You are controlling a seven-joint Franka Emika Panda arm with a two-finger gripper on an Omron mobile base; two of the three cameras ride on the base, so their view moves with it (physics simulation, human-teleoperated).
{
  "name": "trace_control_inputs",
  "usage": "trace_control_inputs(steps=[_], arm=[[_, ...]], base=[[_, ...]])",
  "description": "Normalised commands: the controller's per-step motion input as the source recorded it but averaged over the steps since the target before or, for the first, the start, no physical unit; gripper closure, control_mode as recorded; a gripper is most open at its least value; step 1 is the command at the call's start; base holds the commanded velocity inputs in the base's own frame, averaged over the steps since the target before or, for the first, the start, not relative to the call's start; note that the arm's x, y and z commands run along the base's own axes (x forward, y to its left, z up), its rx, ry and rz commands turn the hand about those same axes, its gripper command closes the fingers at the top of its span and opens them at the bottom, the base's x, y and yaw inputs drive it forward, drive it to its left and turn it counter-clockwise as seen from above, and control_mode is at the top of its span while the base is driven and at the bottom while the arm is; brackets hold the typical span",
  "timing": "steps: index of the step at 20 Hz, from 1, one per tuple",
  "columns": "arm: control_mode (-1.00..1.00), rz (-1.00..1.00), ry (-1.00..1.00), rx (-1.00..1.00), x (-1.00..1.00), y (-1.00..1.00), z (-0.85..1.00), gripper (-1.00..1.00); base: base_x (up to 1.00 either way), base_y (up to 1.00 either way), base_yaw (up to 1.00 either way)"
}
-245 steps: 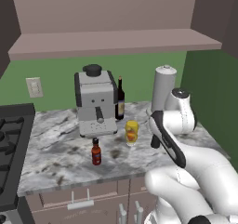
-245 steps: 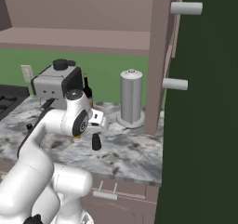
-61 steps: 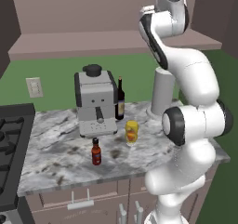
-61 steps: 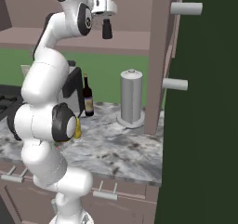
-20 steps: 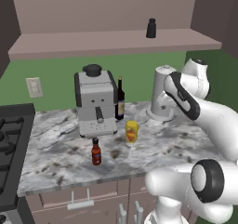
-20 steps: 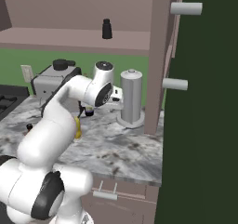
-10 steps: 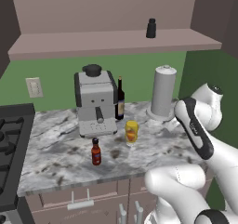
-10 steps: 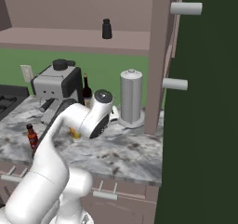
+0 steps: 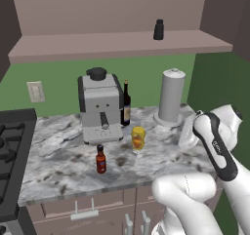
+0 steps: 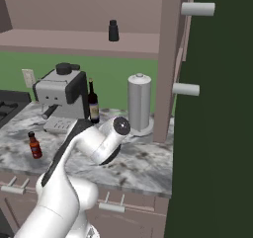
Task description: There are various items on the counter. Only move the condiments/shakers into the cabinet.
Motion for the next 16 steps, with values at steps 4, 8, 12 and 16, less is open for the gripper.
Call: trace_control_inputs(steps=[4,8,12,16], arm=[[-1.00,0.32,-0.16,0.07,0.00,0.18,0.00,-1.00],[-1.00,0.24,-0.12,0.05,0.00,0.20,0.00,-1.00],[-1.00,0.10,-0.05,0.10,0.00,0.10,0.00,-1.00],[-1.00,0.05,0.00,0.12,0.00,0.15,0.00,-1.00]], base=[[0.00,0.00,0.00],[0.00,0.00,0.00],[0.00,0.00,0.00],[0.00,0.00,0.00]])
